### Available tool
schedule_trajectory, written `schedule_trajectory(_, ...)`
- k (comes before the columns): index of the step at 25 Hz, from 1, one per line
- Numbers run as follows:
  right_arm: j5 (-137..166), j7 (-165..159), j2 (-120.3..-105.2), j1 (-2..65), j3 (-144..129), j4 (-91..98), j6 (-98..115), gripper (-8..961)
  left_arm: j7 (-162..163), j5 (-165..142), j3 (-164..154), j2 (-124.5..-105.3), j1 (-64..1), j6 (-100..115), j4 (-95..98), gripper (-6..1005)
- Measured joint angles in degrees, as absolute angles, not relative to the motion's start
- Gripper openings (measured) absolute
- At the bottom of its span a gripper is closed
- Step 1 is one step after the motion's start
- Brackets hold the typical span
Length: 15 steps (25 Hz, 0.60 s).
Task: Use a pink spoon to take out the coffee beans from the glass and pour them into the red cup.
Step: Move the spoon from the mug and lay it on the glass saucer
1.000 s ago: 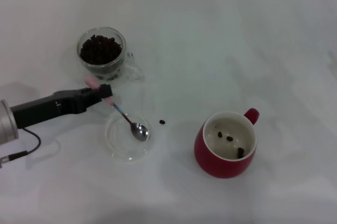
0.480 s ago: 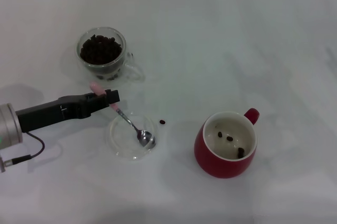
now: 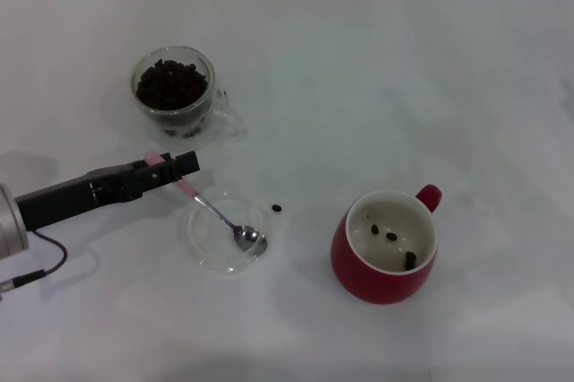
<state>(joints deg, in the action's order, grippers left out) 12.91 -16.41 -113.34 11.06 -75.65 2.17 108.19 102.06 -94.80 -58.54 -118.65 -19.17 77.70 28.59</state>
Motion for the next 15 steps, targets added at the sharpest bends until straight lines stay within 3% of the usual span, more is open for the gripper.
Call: schedule_trajectory(15, 12.81, -16.14, -113.62, 9.85, -74.29, 2.28, 111.56, 757, 99.02, -93.21, -57.05, -118.27, -16.95, 80.68, 31.24, 867)
